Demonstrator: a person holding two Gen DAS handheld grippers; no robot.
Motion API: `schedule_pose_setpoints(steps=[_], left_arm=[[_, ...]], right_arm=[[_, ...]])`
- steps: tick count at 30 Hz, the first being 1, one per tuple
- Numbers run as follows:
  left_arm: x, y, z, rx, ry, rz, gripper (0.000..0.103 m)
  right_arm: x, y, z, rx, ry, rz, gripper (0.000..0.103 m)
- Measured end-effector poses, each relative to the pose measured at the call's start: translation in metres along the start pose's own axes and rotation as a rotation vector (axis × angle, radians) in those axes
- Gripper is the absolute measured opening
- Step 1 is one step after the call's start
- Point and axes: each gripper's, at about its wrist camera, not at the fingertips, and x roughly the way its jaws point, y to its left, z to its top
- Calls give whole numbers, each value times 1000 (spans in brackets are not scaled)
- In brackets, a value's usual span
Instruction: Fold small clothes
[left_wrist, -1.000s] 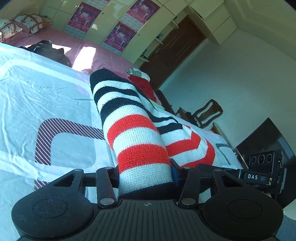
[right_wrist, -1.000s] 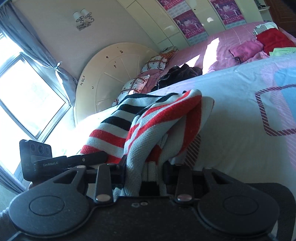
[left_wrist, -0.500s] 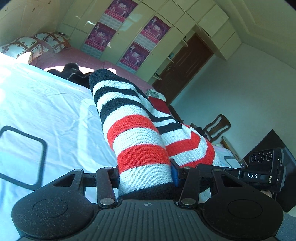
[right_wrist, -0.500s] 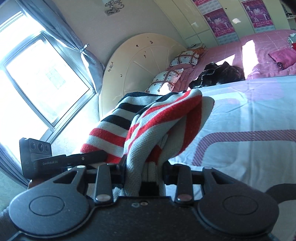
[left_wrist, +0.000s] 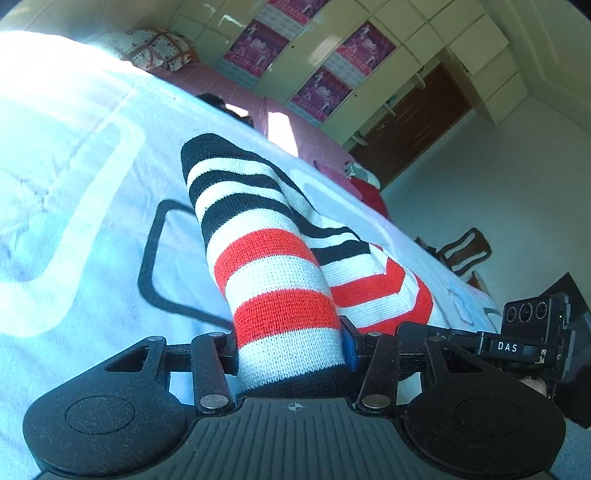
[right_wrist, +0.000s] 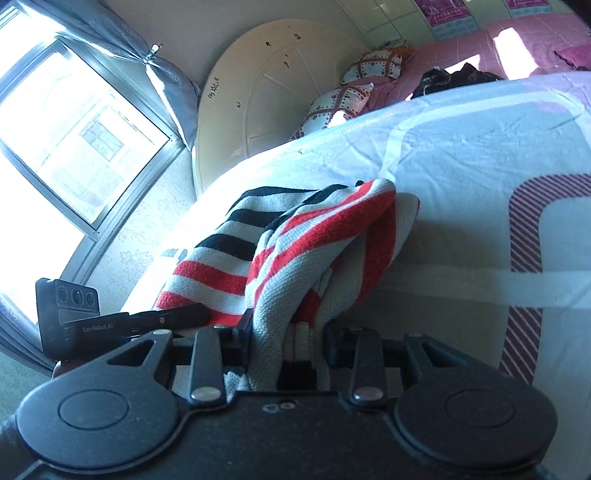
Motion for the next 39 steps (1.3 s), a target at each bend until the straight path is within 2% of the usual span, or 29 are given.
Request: schedule_pose_setpoints(steps=[3,8,11,14,16,19,20,21,22,23,24,26,28,33,36,39], left_arm=[[5,6,-13,-23,-10,7,64],[-26,-5,-26,7,-47,17,67],[-44,-4,-38,21,-62,13,67],[-43,1,-49,-7,-62,21,71],[-38,5,-61,-7,-55,60,78],[-43,-4,-69,7,-79,110,79],[-51,-12,-71,34,-91,146,79],[-61,-23,-74,73,-108,187,79],[-72,-33,-77,107,-121,222,82],[-84,-44,-81,134,-137,256,87],[-97,-55,-85,152,-161,287,101],[-124,-77,-96,168,-218,342,103],[-145,-93,-107,157,-246,373,103],[-191,-138,-144,155,-277,423,103],[-215,-169,-174,228,-306,372,103],[-239,-199,-206,269,-342,344,103]], right_arm=[[6,-19,-13,64,12,-37,38],[-29,-15,-21,97,-27,-83,38],[-53,-2,-31,89,-43,-71,39],[-51,12,-41,63,1,-51,39],[-42,13,-49,26,39,-120,34],[-40,16,-49,68,29,-148,34],[-44,23,-47,61,22,-170,37],[-52,33,-46,30,2,-207,44],[-60,42,-47,-3,-18,-234,60],[-72,54,-48,-36,-48,-252,65],[-83,64,-51,-57,-71,-261,68],[-106,82,-58,-95,-106,-282,71],[-131,100,-72,-128,-157,-329,80],[-183,142,-117,-166,-214,-432,85],[-210,169,-149,-214,-233,-514,85],[-239,191,-179,-253,-256,-553,85]])
